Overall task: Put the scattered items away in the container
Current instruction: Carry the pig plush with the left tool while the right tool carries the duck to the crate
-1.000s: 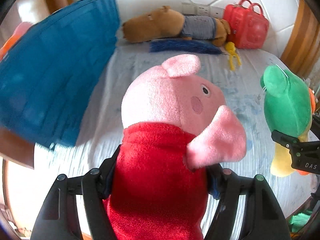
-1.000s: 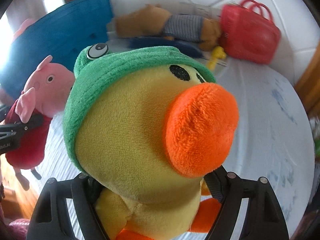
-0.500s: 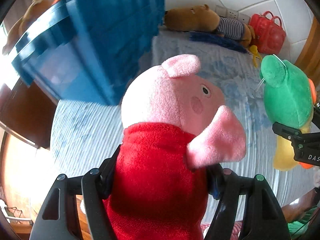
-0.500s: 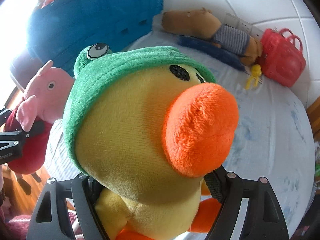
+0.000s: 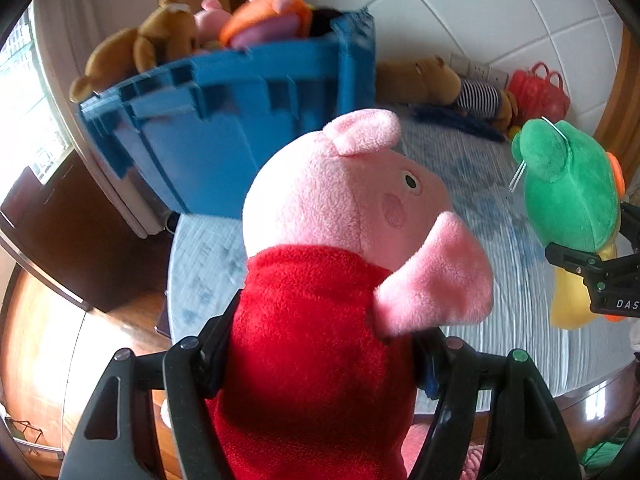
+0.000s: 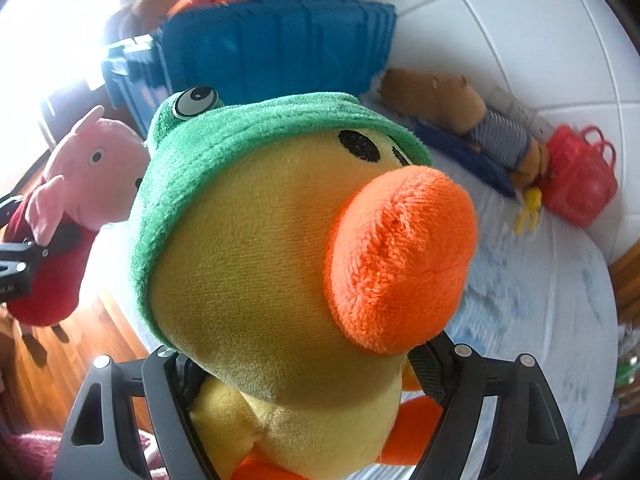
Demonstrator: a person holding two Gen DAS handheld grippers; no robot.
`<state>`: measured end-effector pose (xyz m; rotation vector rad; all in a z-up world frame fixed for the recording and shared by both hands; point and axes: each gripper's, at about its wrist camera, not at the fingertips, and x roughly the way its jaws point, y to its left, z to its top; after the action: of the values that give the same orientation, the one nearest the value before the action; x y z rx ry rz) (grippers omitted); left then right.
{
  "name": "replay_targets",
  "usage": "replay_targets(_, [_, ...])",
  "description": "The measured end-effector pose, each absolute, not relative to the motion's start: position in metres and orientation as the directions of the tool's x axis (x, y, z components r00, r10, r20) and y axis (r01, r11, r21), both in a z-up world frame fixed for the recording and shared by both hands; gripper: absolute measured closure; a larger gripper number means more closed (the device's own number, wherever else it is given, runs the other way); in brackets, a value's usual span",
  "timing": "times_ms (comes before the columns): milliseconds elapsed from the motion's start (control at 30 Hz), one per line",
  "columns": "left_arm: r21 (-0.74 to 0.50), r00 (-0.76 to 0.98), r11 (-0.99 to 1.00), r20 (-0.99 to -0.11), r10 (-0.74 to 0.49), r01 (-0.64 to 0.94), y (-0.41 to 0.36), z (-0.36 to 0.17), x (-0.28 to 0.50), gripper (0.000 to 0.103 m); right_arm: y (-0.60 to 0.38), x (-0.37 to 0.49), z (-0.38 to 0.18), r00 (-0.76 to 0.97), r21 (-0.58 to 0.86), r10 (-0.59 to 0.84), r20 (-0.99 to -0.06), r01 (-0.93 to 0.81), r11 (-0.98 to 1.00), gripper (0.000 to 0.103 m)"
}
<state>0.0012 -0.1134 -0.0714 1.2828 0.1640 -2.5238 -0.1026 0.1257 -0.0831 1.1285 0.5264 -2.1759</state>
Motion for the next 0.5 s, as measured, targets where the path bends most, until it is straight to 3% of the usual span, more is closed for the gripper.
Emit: replay_targets(500, [0.043, -0.676, -0.910, -0.655, -0.338, 0.413, -0.224, 0.058, -0.054, 0.034, 0.017, -0.140, 0.007, -0.478, -0.087, -0.533, -0.698, 0.795, -0.600, 0.021])
